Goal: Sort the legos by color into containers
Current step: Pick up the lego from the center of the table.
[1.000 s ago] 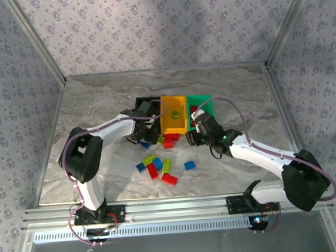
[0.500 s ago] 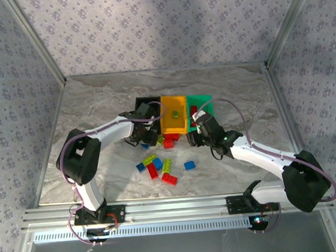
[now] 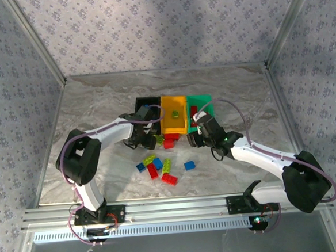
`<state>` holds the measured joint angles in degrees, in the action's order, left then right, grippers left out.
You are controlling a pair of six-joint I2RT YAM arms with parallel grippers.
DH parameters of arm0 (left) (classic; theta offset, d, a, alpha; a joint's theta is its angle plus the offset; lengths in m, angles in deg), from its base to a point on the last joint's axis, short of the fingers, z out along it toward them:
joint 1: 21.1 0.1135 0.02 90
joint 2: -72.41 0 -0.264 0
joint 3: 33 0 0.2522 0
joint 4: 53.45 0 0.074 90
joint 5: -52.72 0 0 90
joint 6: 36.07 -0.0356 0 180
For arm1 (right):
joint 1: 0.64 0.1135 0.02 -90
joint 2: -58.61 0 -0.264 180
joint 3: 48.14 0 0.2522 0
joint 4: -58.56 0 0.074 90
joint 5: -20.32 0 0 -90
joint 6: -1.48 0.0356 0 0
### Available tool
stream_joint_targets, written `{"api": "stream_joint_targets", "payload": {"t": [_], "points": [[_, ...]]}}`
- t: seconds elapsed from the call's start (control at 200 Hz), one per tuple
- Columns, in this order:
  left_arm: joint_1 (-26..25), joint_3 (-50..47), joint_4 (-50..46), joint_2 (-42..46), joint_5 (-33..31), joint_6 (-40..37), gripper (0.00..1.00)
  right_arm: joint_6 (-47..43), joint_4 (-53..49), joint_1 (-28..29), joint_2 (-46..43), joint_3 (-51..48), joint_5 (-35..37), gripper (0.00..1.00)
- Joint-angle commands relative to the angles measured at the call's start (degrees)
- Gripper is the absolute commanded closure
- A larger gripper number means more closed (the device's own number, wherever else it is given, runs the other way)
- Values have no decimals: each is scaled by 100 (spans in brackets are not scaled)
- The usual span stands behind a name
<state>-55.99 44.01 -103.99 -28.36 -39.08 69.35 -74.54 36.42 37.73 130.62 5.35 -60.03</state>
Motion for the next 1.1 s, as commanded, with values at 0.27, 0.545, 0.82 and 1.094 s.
{"api": "stream_joint_targets", "payload": {"t": [0.27,0.545,0.82,1.094], "points": [[87,207,-256,-219,-58,-236,34,74,90,-40,-81,-53,-22,37],[88,522,-259,-584,43,-360,39,92,115,-70,-118,-120,25,36],[30,391,-487,-52,-46,-179,52,97,167,-140,-94,-168,-38,36],[5,420,-594,980,-343,108,50,105,233,-153,-40,-182,-145,36]]}}
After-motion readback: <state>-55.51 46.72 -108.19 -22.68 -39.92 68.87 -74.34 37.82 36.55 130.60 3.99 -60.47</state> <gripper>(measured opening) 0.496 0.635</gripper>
